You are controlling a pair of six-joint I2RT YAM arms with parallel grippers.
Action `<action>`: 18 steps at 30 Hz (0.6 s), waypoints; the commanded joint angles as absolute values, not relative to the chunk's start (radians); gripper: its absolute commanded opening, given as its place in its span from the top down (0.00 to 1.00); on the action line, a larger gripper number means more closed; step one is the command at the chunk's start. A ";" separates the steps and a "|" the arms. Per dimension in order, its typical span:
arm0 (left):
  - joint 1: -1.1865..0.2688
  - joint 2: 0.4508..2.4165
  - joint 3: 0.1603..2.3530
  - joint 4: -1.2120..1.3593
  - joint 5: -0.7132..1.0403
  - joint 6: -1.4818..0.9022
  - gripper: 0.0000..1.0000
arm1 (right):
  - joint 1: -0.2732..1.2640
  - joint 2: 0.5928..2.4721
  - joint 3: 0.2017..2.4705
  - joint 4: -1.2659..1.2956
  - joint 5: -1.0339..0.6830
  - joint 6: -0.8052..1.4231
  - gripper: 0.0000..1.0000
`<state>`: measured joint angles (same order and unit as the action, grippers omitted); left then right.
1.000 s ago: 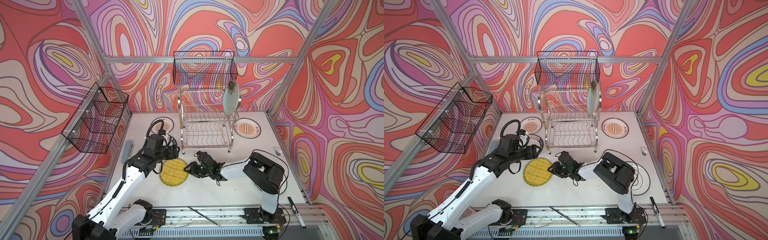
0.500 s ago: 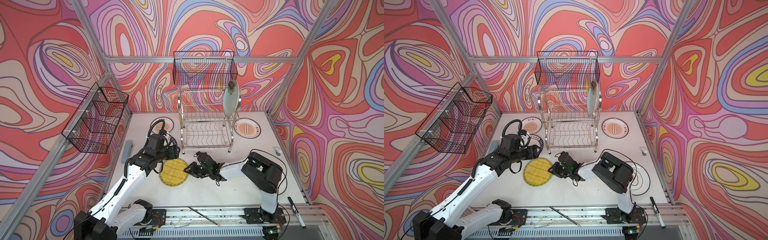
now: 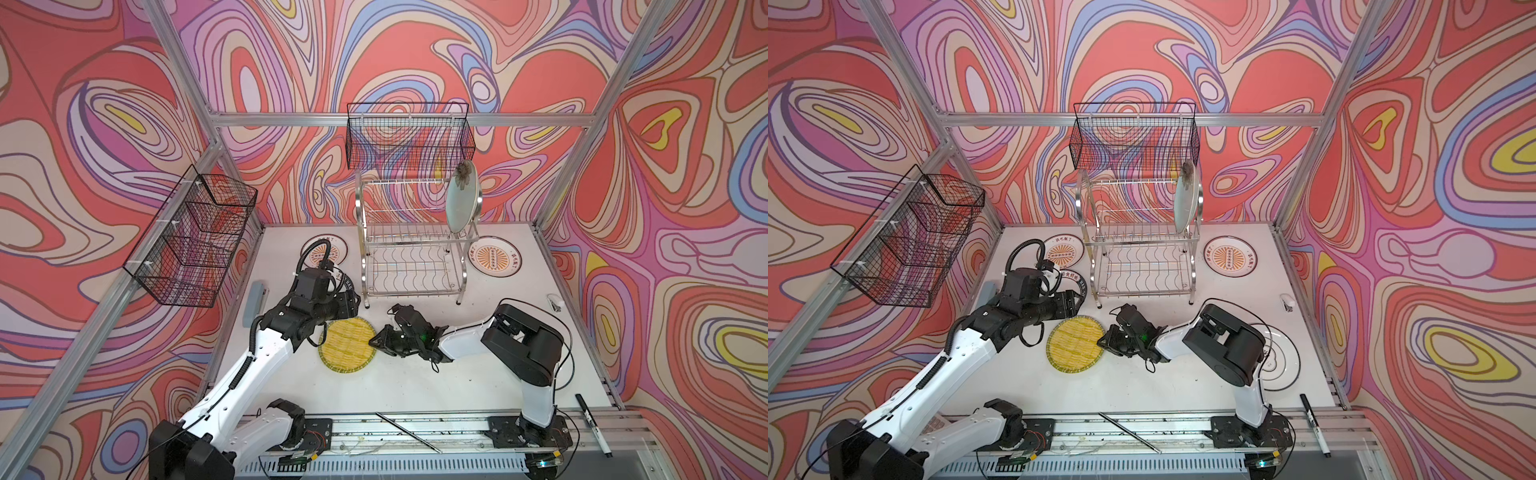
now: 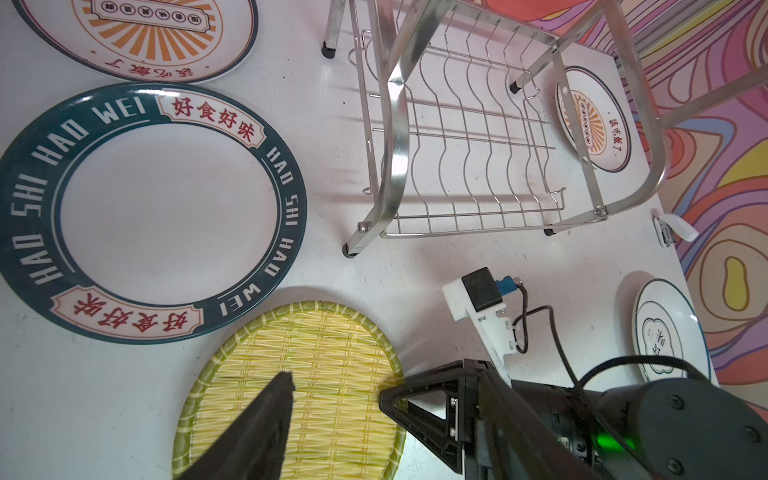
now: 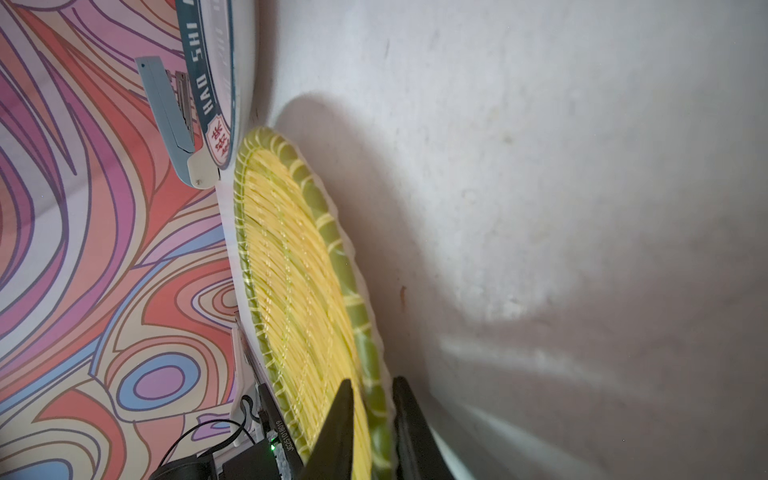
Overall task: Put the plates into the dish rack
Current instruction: 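Grip the rim of the yellow woven mat with the right gripper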
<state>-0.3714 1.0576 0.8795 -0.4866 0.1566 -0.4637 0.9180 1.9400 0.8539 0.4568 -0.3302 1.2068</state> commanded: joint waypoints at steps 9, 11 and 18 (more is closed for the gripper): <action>-0.364 1.042 0.911 -0.529 0.159 -0.459 0.27 | 0.923 1.931 0.842 0.480 -0.316 1.206 0.90; -0.366 1.042 0.912 -0.530 0.164 -0.460 0.28 | 0.924 1.922 0.835 0.480 -0.312 1.206 0.91; -0.365 1.019 0.916 -0.541 0.184 -0.463 0.28 | 0.925 1.847 0.831 0.411 -0.298 1.156 0.96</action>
